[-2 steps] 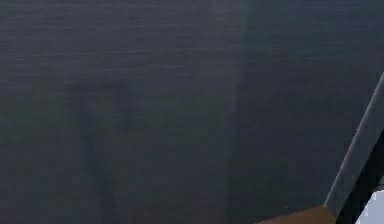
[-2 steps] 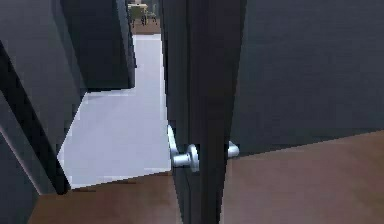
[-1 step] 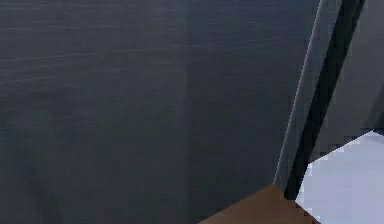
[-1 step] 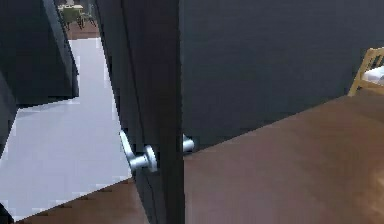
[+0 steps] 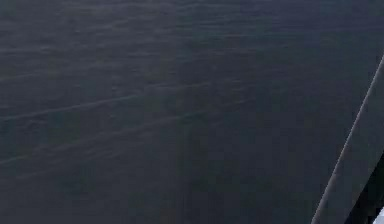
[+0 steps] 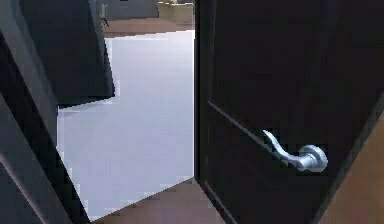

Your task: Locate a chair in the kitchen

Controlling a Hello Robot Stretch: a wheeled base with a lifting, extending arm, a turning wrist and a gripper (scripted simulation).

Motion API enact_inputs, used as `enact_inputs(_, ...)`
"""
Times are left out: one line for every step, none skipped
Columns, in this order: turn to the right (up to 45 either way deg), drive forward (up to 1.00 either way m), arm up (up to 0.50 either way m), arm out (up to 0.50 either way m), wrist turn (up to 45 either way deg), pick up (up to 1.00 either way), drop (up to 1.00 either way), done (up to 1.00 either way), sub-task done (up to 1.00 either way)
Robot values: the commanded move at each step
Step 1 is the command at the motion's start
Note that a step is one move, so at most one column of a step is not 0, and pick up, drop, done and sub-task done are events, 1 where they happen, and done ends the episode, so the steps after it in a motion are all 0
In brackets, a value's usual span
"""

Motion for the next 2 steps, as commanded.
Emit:
enact_inputs(45.0, 0.00, 0.00, 0.00, 0.0, 0.00, 0.00, 0.00, 0.00)
enact_inputs(15.0, 0.00, 0.00, 0.00, 0.0, 0.00, 0.00, 0.00, 0.00)
